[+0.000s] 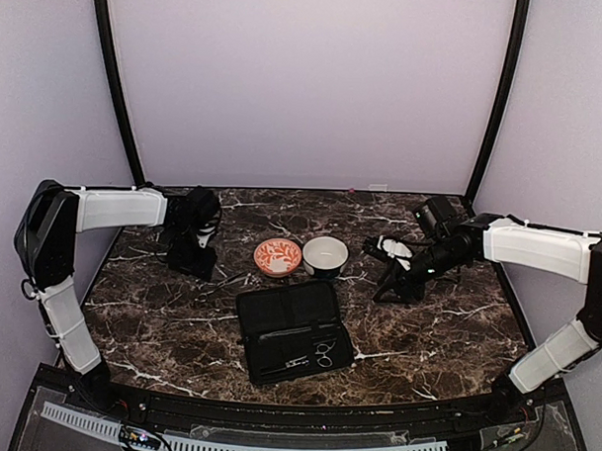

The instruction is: Sort the hair-cutting tools

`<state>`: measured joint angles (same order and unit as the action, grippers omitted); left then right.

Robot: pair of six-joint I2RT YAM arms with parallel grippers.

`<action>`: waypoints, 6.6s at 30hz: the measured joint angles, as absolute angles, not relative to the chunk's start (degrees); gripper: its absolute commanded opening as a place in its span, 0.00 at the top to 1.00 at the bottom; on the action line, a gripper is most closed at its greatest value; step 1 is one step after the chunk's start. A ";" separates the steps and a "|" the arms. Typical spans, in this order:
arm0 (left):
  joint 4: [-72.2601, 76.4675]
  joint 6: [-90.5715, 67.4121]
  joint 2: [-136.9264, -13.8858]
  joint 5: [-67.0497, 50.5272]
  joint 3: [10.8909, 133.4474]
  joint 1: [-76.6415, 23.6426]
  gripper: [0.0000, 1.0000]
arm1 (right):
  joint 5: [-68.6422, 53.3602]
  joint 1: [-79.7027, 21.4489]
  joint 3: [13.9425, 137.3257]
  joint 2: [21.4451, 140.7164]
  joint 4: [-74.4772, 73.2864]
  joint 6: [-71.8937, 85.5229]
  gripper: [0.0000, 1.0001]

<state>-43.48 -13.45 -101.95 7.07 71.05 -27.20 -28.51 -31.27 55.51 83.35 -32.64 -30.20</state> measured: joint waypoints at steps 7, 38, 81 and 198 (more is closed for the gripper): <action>-40.99 -9.39 -106.52 2.07 75.33 -26.81 0.44 | -28.16 -31.27 55.51 83.35 -32.84 -30.61 0.56; -39.94 16.12 -111.20 -6.17 74.94 -25.52 0.72 | -27.59 -31.79 55.51 85.73 -33.50 -31.31 0.58; -47.13 5.02 -96.97 -1.15 62.11 -33.65 0.69 | -27.07 -32.53 55.59 87.26 -34.11 -32.34 0.59; -43.18 1.91 -103.72 9.74 64.62 -28.03 1.00 | -25.63 -33.12 55.92 89.95 -35.22 -32.75 0.62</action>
<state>-43.18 1.91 -103.72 9.74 64.62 -28.03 -25.63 -33.12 55.92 89.95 -35.22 -32.75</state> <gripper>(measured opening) 0.015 0.378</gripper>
